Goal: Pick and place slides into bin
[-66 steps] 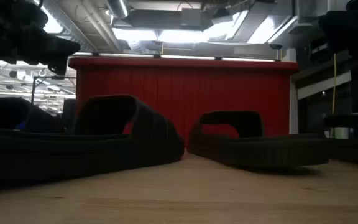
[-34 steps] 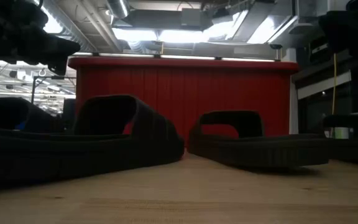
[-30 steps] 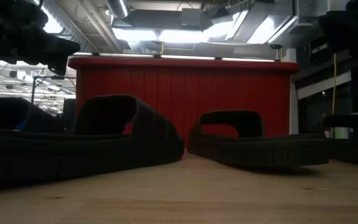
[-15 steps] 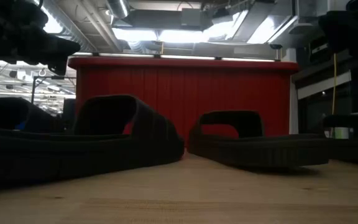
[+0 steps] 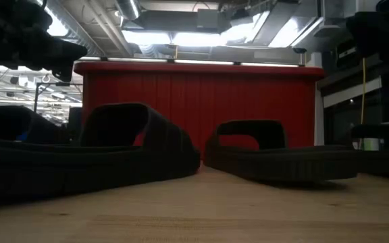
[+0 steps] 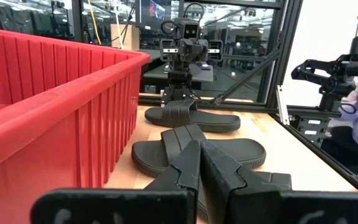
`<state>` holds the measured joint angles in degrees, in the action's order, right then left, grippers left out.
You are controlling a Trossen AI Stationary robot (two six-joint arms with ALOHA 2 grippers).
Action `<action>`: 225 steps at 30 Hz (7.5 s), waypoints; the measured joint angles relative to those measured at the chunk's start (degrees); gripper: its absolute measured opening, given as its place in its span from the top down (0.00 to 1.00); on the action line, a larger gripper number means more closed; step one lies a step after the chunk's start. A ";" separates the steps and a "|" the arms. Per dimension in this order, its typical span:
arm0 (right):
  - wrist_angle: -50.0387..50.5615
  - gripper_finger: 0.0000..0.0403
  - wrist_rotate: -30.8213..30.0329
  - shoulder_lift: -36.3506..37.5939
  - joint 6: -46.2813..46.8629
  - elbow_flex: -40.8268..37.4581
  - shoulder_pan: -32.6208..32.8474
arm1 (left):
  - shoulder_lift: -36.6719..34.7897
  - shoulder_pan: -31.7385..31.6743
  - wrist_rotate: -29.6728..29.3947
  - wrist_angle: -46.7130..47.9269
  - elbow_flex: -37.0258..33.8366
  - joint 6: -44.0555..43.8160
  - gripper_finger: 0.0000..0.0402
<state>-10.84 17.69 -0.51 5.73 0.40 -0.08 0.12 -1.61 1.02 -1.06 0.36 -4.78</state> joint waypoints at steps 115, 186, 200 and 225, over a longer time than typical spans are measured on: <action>0.07 0.85 -0.02 0.00 -6.03 -0.02 0.00 | 0.02 -0.02 -5.06 -2.21 0.00 -0.89 0.99; 19.27 0.99 -5.16 -26.24 -2.98 32.31 3.57 | 10.78 0.07 0.14 10.74 18.83 3.51 1.00; 20.18 0.99 -14.62 -35.74 -1.43 33.69 15.65 | 32.45 4.85 8.13 -2.69 23.61 10.37 0.84; 45.14 0.99 -34.43 -49.67 8.61 51.32 26.29 | 45.14 14.14 -13.73 10.31 36.25 10.06 0.63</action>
<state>34.31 -16.73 -50.18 14.34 51.71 26.21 45.26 12.53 -12.71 9.25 36.61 5.28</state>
